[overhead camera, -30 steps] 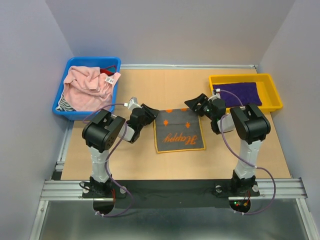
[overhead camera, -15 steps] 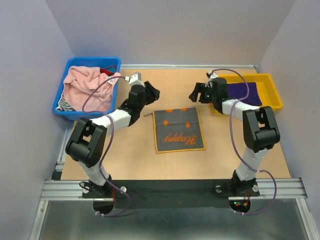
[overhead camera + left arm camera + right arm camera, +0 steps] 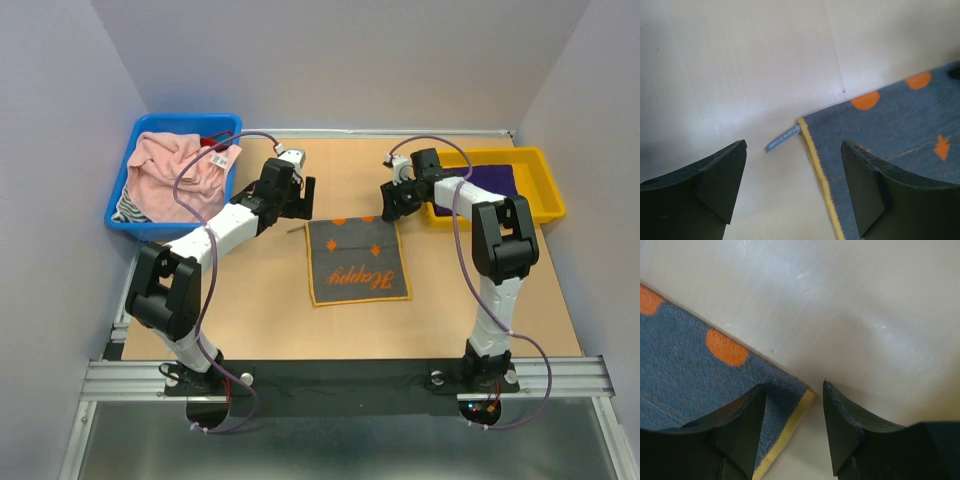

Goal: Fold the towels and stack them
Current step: Fold the towel

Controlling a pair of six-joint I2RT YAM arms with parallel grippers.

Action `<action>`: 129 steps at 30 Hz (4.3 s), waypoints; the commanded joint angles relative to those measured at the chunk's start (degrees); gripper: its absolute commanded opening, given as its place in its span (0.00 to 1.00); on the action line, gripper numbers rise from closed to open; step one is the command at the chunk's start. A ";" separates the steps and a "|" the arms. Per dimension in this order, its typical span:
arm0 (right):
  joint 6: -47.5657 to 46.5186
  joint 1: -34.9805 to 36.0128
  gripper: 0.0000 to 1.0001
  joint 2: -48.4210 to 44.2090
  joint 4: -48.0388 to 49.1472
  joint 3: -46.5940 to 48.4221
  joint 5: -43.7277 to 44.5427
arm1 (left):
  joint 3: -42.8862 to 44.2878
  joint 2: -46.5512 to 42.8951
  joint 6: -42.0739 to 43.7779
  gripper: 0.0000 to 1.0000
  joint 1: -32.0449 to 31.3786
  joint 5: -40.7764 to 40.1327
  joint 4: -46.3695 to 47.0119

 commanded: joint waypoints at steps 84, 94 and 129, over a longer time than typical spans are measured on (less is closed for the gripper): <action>-11.81 0.14 0.07 7.04 -16.42 4.00 0.02 | 20.26 27.82 21.91 0.49 2.61 19.07 -16.05; -11.81 0.14 0.04 6.69 -16.33 4.26 -0.07 | 20.17 29.58 20.76 0.35 2.43 15.72 -17.64; -7.60 3.39 0.01 -17.21 -5.08 -7.85 5.30 | -0.04 1.37 21.12 0.00 1.82 12.83 0.82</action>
